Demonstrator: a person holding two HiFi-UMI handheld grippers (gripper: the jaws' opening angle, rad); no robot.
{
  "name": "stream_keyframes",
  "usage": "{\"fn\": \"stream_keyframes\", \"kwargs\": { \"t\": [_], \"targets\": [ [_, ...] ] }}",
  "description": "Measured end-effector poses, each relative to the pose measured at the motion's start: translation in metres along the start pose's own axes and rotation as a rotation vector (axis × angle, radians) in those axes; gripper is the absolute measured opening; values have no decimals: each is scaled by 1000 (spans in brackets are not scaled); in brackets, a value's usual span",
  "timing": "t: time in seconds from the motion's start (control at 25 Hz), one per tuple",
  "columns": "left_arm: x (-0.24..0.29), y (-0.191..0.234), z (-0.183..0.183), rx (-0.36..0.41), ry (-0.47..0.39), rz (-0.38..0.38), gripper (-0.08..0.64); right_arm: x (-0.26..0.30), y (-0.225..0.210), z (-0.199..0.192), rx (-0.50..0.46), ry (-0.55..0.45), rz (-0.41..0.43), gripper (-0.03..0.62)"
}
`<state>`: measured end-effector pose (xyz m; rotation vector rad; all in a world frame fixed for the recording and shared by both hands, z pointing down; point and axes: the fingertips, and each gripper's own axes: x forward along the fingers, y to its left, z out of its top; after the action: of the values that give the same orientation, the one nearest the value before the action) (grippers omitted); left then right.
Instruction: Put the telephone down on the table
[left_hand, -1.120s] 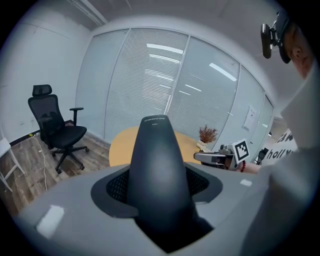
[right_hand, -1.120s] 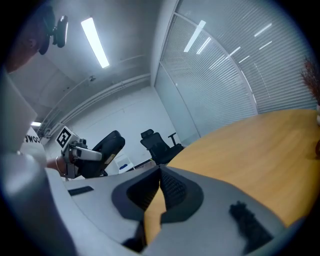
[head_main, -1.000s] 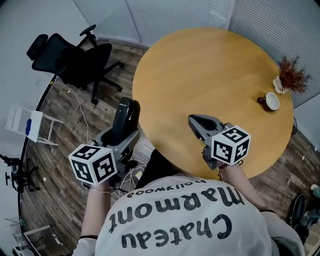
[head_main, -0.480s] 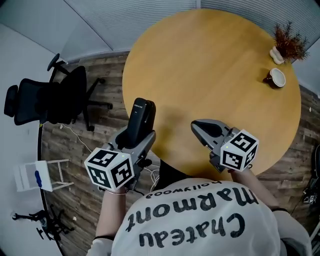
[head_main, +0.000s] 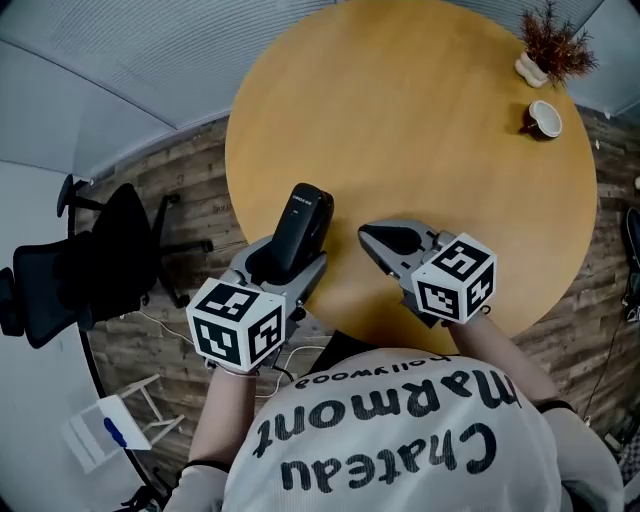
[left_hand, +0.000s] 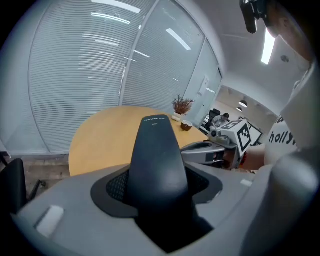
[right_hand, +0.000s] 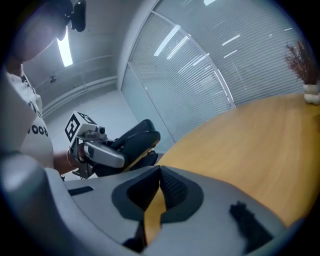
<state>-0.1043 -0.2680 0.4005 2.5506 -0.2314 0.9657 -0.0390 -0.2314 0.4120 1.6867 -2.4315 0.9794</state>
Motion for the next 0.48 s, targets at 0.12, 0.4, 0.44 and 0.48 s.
{"fn": "stream_keyframes", "kwargs": {
  "t": [0.12, 0.4, 0.44, 0.48],
  "targets": [
    [18, 28, 1, 34, 40, -23, 285, 29, 0, 3, -1, 12, -22, 15],
    [65, 76, 9, 47, 84, -84, 285, 71, -26, -7, 68, 40, -130, 15],
    [70, 80, 11, 39, 84, -96, 285, 73, -29, -8, 83, 37, -144, 14],
    [75, 83, 12, 28, 84, -106, 285, 75, -32, -10, 98, 35, -155, 14]
  ]
}}
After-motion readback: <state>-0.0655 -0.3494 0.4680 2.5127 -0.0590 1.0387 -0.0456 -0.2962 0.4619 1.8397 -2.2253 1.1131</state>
